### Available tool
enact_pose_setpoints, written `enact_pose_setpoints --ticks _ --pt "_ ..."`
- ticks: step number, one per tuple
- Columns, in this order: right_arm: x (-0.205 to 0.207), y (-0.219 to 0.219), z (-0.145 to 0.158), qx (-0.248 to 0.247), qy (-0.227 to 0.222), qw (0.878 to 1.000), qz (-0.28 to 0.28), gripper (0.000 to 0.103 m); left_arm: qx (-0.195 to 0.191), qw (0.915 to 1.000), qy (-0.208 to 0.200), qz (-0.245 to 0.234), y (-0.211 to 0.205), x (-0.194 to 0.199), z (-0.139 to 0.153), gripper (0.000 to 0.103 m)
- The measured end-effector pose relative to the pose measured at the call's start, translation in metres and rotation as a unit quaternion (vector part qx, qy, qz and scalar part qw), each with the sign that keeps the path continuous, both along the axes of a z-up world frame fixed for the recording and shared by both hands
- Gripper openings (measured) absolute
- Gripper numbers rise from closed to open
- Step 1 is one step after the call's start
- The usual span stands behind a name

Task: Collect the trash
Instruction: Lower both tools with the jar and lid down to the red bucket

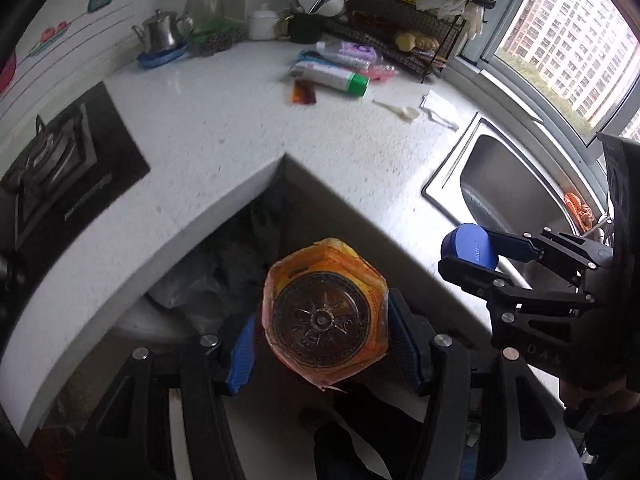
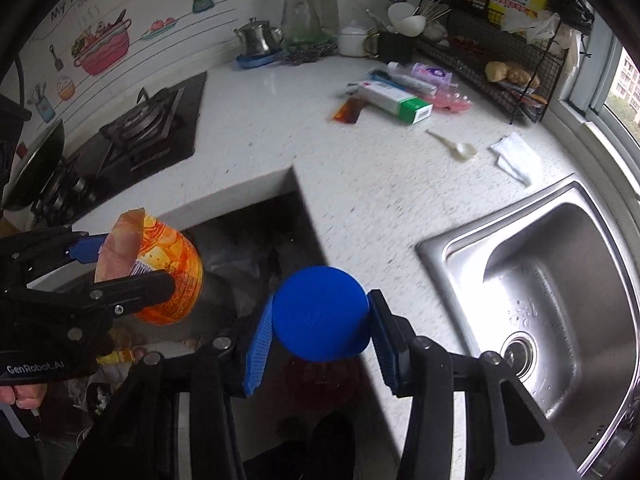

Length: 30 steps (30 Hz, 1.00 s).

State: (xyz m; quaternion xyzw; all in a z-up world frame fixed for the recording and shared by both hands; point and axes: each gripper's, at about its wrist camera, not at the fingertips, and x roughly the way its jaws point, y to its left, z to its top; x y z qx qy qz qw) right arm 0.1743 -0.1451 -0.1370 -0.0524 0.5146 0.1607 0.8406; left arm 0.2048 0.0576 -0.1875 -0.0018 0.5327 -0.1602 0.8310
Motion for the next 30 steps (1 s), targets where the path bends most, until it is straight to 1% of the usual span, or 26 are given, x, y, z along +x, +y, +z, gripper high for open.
enact_pose_setpoints --ticks 2,5,8,11,13,16,21,24,26,30 --pt "-0.015 0.011 -0.015 0.002 0.012 1.0 0.013 0.043 -0.002 0.9998 0.016 0.015 0.014 -0.017 -0.02 0.056" --pt "-0.03 0.025 -0.048 -0.003 0.036 0.999 0.029 0.043 -0.006 0.9987 0.04 0.032 0.028 -0.036 -0.052 0.056" --pt "-0.039 0.036 -0.083 -0.006 0.056 0.998 0.039 0.043 -0.005 0.9973 0.062 0.038 0.038 -0.053 -0.085 0.056" --pt "-0.042 0.041 -0.119 -0.008 0.074 0.996 0.039 0.043 -0.001 0.9957 0.081 0.044 0.042 -0.059 -0.119 0.057" --pt "-0.043 0.042 -0.142 -0.007 0.082 0.996 0.037 0.043 0.001 0.9947 0.092 0.046 0.042 -0.061 -0.143 0.057" --pt "-0.043 0.039 -0.179 -0.019 0.082 0.996 0.035 0.043 -0.003 0.9936 0.104 0.046 0.041 -0.063 -0.181 0.057" --pt "-0.037 0.027 -0.252 -0.042 0.097 0.994 0.016 0.043 -0.003 0.9914 0.125 0.038 0.03 -0.06 -0.256 0.057" --pt "-0.037 0.021 -0.289 -0.051 0.106 0.993 0.005 0.043 -0.009 0.9899 0.139 0.029 0.023 -0.057 -0.296 0.057" --pt "-0.034 0.015 -0.307 -0.057 0.107 0.993 -0.003 0.043 -0.009 0.9889 0.147 0.021 0.016 -0.055 -0.321 0.057" --pt "-0.035 0.01 -0.336 -0.063 0.116 0.991 -0.025 0.043 -0.013 0.987 0.16 0.0 0.003 -0.049 -0.354 0.057"
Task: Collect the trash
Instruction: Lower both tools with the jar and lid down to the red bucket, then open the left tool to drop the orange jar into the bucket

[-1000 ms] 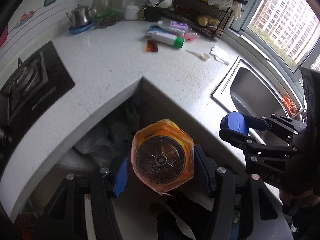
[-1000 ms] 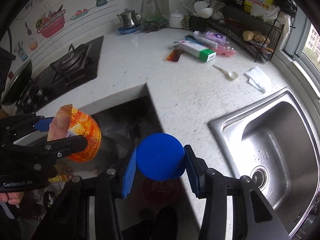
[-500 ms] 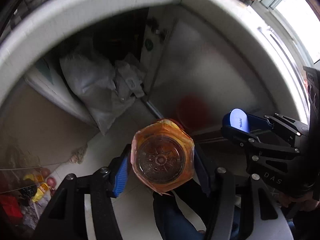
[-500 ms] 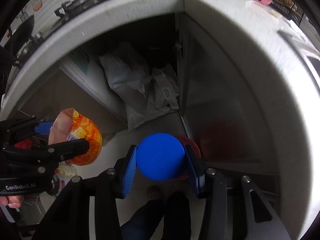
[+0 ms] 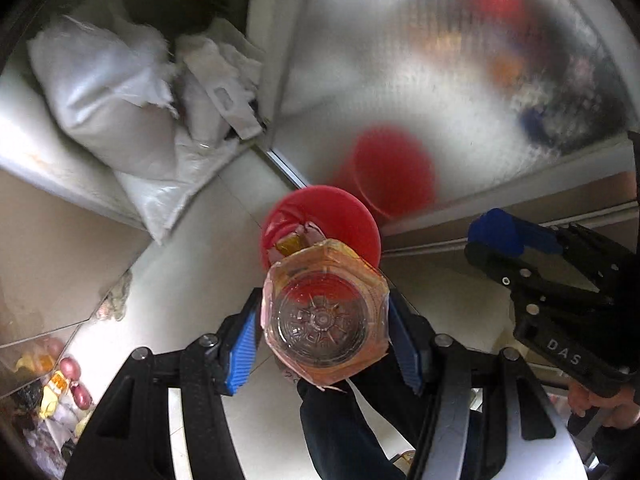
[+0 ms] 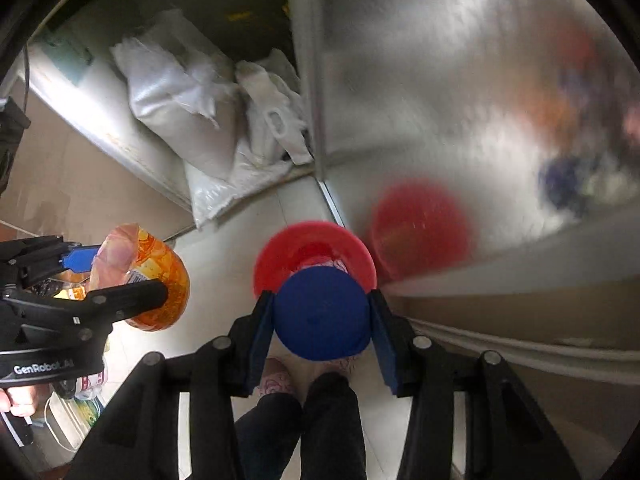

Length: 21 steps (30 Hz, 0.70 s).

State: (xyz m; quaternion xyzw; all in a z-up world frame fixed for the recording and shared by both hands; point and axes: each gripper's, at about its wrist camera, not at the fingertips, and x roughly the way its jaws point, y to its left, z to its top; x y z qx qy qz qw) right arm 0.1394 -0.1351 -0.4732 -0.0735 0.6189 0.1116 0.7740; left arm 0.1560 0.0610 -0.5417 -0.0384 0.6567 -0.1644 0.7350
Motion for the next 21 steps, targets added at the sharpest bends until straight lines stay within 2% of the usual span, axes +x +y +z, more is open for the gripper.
enact_pose_setpoints --ticks 6,9,10,11,12,13,15,21 --pt "-0.002 -0.008 -0.02 -0.012 0.004 1.0 -0.022 0.043 -0.007 0.9997 0.008 -0.022 -0.018 0.013 -0.03 0.057" --pt "-0.003 -0.012 -0.023 -0.017 0.001 0.999 -0.028 0.043 -0.02 0.9991 0.009 -0.036 -0.026 0.019 -0.034 0.058" --pt "-0.005 -0.015 -0.019 -0.019 0.0 0.999 -0.03 0.043 -0.024 0.9989 0.007 -0.041 -0.029 0.02 -0.034 0.06" --pt "-0.009 -0.019 -0.015 -0.019 -0.001 0.999 -0.031 0.043 -0.024 0.9988 0.008 -0.041 -0.03 0.023 -0.035 0.067" --pt "-0.007 -0.021 -0.015 -0.021 -0.001 0.999 -0.034 0.043 -0.025 0.9989 0.01 -0.038 -0.031 0.025 -0.035 0.082" --pt "-0.008 -0.024 -0.014 -0.021 -0.002 0.999 -0.035 0.043 -0.03 0.9988 0.012 -0.036 -0.031 0.027 -0.034 0.087" --pt "-0.007 -0.027 -0.013 -0.022 -0.003 0.999 -0.037 0.043 -0.033 0.9988 0.013 -0.033 -0.03 0.031 -0.033 0.089" --pt "-0.003 -0.023 -0.012 -0.015 -0.001 0.999 -0.03 0.043 0.004 0.9992 0.004 -0.039 -0.02 0.031 -0.027 0.09"
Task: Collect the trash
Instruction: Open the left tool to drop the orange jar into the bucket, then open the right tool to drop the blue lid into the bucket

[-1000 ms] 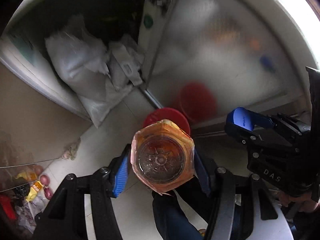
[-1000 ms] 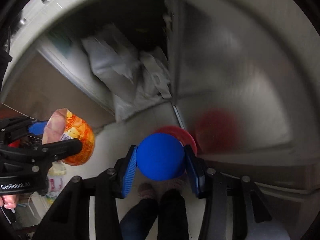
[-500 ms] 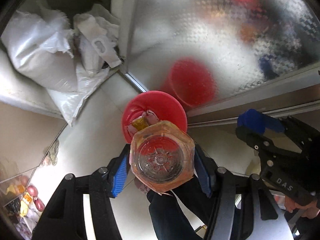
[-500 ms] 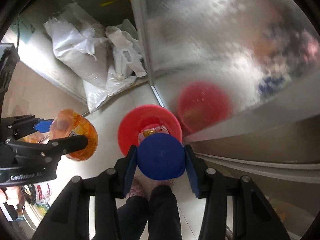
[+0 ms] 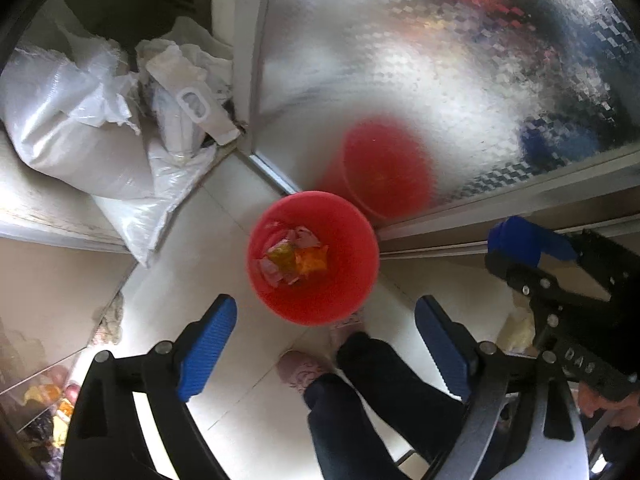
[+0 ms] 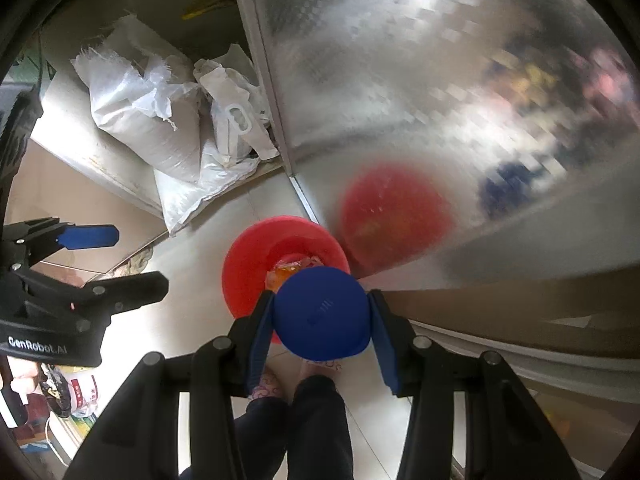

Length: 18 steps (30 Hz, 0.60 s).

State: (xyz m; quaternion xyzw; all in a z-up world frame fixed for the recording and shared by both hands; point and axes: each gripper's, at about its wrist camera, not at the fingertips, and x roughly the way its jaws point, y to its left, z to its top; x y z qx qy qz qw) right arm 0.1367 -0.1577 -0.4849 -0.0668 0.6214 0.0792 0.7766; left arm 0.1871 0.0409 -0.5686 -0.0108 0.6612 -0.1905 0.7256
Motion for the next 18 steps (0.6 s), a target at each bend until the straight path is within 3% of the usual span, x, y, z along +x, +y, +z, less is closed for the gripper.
enact_pose_setpoints --ticks 5,9,12,18 --pt "0.006 0.012 -0.001 0.007 0.003 1.0 0.015 0.044 0.021 0.9998 -0.004 0.007 0.017 -0.005 0.007 0.091" --pt "0.01 0.023 -0.006 0.013 0.009 0.999 0.033 0.044 0.015 0.9997 -0.004 0.02 0.032 -0.009 0.009 0.091" --pt "0.012 0.031 -0.013 0.016 0.016 0.999 0.048 0.044 0.017 0.9994 -0.005 0.029 0.041 -0.01 0.007 0.103" --pt "0.013 0.039 -0.026 0.012 0.023 0.998 0.065 0.044 0.024 0.9987 -0.003 0.045 0.053 -0.013 -0.002 0.103"
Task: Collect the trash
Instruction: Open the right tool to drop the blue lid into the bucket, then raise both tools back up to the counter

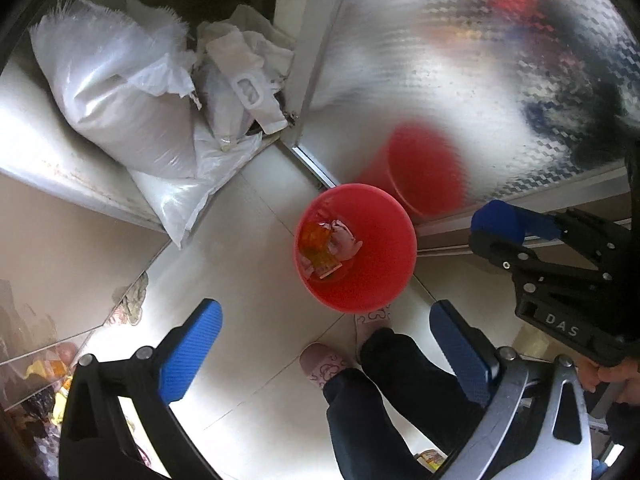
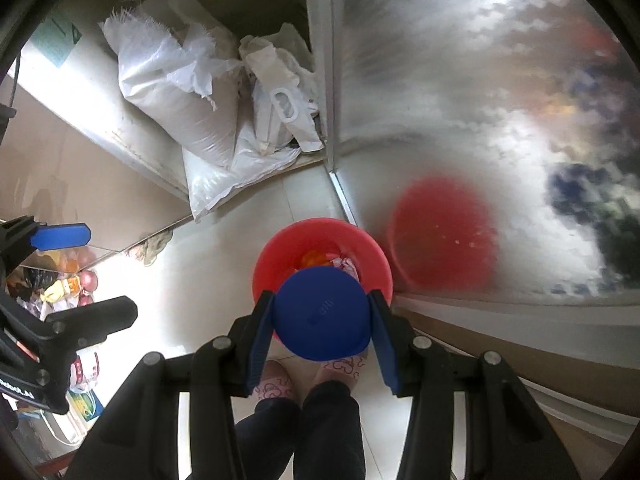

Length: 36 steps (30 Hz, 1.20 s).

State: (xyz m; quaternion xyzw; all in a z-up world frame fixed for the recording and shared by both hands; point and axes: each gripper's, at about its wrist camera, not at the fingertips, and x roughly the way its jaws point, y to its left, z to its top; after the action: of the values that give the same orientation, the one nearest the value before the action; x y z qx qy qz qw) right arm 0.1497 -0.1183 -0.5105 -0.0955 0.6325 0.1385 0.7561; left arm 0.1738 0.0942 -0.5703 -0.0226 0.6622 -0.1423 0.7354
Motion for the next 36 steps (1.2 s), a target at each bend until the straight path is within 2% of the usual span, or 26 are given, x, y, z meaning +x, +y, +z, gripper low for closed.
enact_pose_setpoints --ticks 6,7,8,9,10,15,19,26,30,36 --pt "0.002 0.005 -0.012 -0.02 -0.007 1.0 0.01 0.044 0.003 1.0 0.003 0.002 0.003 -0.001 -0.006 0.103" --pt "0.003 0.005 -0.014 -0.021 -0.005 1.0 0.01 0.056 0.003 1.0 0.004 0.004 0.004 -0.001 -0.007 0.103" --pt "0.004 0.004 -0.016 -0.024 -0.004 1.0 0.008 0.078 0.003 1.0 0.004 0.006 0.004 -0.001 -0.008 0.103" --pt "0.004 0.003 -0.017 -0.024 -0.005 1.0 0.005 0.085 0.003 1.0 0.005 0.007 0.005 -0.001 -0.008 0.103" --pt "0.004 0.002 -0.017 -0.024 -0.007 1.0 0.001 0.088 0.005 0.9999 0.005 0.009 0.005 -0.001 -0.008 0.103" --pt "0.001 0.0 -0.013 -0.024 0.001 1.0 -0.007 0.088 0.009 0.9998 -0.001 0.016 0.006 -0.004 0.001 0.103" --pt "-0.004 0.001 0.002 -0.017 -0.003 1.0 -0.006 0.094 0.017 0.9995 -0.01 0.025 0.008 -0.009 0.019 0.103" --pt "-0.011 0.008 0.053 -0.002 -0.015 1.0 0.003 0.094 0.019 0.9984 -0.036 0.04 0.016 -0.022 0.081 0.103" --pt "-0.017 0.013 0.104 0.006 -0.035 0.999 0.012 0.095 0.018 0.9975 -0.051 0.044 0.017 -0.028 0.128 0.103" --pt "-0.023 0.016 0.191 0.023 -0.077 0.996 0.025 0.097 0.015 0.9935 -0.097 0.057 0.018 -0.04 0.22 0.103"
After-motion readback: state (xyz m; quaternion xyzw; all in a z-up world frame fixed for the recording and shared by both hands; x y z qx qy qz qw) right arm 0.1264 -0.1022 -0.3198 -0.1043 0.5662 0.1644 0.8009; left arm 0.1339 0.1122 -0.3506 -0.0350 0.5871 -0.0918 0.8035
